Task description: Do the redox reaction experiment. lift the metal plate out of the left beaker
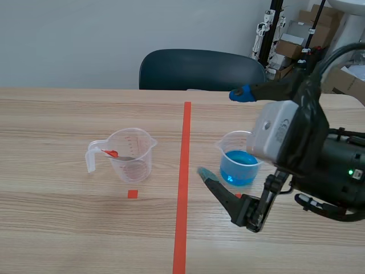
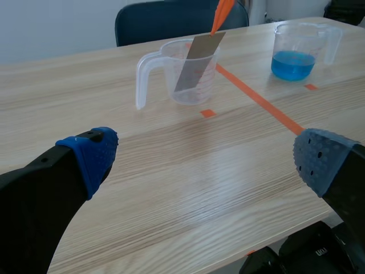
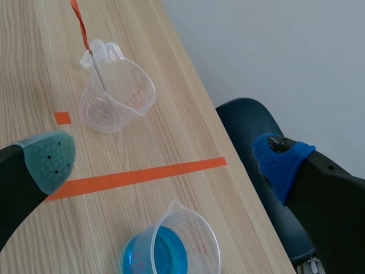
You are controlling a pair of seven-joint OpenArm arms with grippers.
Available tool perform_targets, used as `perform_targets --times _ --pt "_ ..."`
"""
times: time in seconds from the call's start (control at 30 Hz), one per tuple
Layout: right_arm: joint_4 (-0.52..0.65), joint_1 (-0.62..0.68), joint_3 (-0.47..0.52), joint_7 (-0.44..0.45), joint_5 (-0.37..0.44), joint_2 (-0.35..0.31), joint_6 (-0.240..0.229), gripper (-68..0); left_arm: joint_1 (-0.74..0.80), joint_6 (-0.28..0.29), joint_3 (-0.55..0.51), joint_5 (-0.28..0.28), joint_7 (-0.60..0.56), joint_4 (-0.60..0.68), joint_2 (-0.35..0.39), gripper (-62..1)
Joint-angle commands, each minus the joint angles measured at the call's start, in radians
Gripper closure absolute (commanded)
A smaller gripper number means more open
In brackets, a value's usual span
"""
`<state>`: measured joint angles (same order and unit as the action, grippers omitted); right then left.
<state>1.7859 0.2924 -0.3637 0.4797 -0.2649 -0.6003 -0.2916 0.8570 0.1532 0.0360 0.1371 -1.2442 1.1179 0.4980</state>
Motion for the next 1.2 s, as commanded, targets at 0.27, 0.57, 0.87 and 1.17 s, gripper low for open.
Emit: perform_targets --times 0.27,0.57,0.87,1.17 --pt "-0.179 -0.198 -0.082 0.034 -0.156 0.17 -0.075 -67.9 -0.043 -0.038 -0.022 -0.02 -0.076 0.018 -0.039 -62.3" --pt "-0.275 -0.235 -0.156 0.12 -0.309 0.269 -0.088 -67.9 -0.084 -0.035 -0.068 -0.031 -0.101 -0.035 -0.068 -62.3" --pt "-0.303 -0.291 -0.21 0.14 -0.338 0.352 -0.088 -67.9 -0.15 0.008 -0.07 -0.05 -0.132 -0.105 -0.082 -62.3" --pt "-0.332 -0.353 -0.254 0.129 -0.396 0.416 -0.093 -67.9 -0.159 0.056 -0.07 -0.053 -0.153 -0.105 -0.084 -62.3"
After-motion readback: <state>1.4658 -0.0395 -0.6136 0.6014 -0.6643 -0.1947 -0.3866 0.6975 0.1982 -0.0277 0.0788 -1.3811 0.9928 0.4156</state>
